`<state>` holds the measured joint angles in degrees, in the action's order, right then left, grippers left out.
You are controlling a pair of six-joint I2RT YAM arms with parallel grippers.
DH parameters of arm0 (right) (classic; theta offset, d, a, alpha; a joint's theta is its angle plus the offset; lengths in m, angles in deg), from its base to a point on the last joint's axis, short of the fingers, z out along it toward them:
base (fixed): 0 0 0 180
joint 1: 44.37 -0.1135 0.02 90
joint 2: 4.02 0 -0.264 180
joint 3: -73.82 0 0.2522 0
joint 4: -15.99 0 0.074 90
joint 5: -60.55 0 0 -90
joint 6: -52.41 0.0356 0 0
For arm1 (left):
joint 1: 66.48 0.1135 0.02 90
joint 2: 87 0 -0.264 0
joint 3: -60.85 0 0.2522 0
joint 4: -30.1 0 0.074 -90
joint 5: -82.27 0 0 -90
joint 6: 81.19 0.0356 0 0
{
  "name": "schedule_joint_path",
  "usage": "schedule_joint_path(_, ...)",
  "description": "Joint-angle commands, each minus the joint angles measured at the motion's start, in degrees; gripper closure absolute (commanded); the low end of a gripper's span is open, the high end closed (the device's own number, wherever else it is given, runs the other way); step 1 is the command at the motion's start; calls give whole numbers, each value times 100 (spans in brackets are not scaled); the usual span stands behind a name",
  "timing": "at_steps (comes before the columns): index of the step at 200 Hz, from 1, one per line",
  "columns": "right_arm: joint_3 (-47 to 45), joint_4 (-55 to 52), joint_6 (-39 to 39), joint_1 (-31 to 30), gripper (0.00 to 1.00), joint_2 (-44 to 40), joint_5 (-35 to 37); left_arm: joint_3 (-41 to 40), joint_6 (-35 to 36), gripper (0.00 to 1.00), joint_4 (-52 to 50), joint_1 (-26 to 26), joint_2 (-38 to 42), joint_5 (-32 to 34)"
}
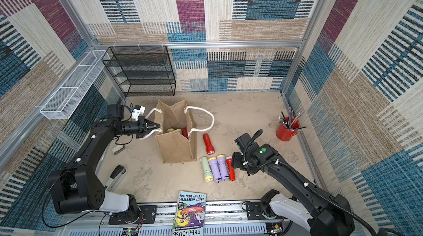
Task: Put the flashlights into the tote bags
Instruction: Pick up the flashlight from the center of the board.
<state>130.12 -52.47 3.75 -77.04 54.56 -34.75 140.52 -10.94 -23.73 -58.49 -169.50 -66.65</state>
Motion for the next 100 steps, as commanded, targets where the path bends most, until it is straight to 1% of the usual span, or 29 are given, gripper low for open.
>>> schedule_joint_path(1, -206, 522, 112, -3, 32, 75, -396, -9, -38, 100, 128, 9, 1, 24)
schedule_joint_path(31, -319, 756, -50, -3, 36, 484, -432, -27, -29, 100, 136, 2, 41, 18)
schedule_joint_path(56, -364, 817, -164, -3, 38, 697, -393, -8, -29, 100, 145, 9, 16, -10)
schedule_joint_path(100, -554, 935, -197, -13, 44, 852, -450, -28, -29, 100, 144, 7, -3, -15)
